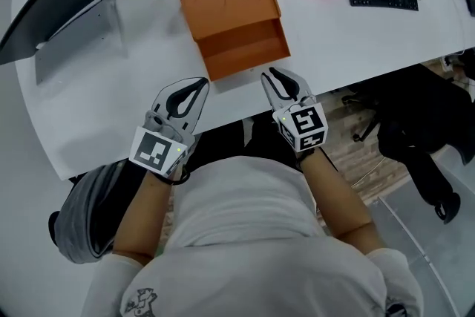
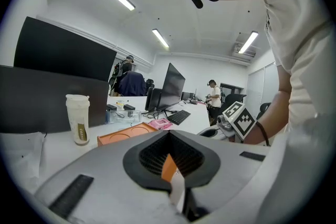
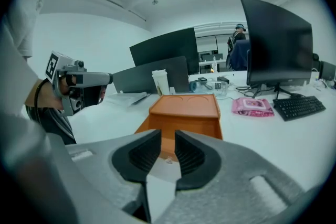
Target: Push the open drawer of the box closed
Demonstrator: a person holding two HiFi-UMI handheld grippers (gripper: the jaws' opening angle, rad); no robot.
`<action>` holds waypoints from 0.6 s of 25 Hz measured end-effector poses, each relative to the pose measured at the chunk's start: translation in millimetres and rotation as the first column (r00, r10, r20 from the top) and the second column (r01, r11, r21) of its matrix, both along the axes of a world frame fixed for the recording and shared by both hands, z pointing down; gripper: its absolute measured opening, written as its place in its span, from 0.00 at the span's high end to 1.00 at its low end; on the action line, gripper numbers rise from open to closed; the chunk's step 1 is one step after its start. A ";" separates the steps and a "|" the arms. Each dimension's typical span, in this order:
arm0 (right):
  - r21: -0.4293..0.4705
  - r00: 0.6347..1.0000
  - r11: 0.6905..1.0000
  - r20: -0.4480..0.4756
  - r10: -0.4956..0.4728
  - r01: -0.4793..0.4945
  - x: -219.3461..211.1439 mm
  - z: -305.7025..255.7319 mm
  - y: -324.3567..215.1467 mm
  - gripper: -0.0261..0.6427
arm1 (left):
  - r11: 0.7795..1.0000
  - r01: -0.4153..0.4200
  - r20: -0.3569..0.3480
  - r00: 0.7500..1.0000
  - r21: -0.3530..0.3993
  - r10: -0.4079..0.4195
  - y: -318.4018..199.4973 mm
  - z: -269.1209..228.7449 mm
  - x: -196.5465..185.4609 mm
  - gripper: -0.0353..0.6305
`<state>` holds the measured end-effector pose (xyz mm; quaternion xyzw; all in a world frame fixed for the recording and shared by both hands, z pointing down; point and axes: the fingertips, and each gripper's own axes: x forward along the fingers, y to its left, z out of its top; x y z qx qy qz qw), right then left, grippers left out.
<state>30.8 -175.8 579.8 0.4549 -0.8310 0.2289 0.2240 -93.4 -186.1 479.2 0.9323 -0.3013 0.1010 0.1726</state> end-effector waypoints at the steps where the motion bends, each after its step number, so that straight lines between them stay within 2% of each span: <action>1: -0.012 1.000 1.000 -0.001 -0.001 0.001 -1.5 7.0 0.9 0.84 | 1.000 0.001 -0.001 1.000 0.000 -0.001 -0.7 3.5 0.7 0.95; 15: -0.172 1.000 0.985 -0.008 0.001 -0.003 -17.9 98.0 12.3 0.82 | 0.998 -0.005 0.020 1.000 -0.059 0.006 3.3 53.7 3.0 0.95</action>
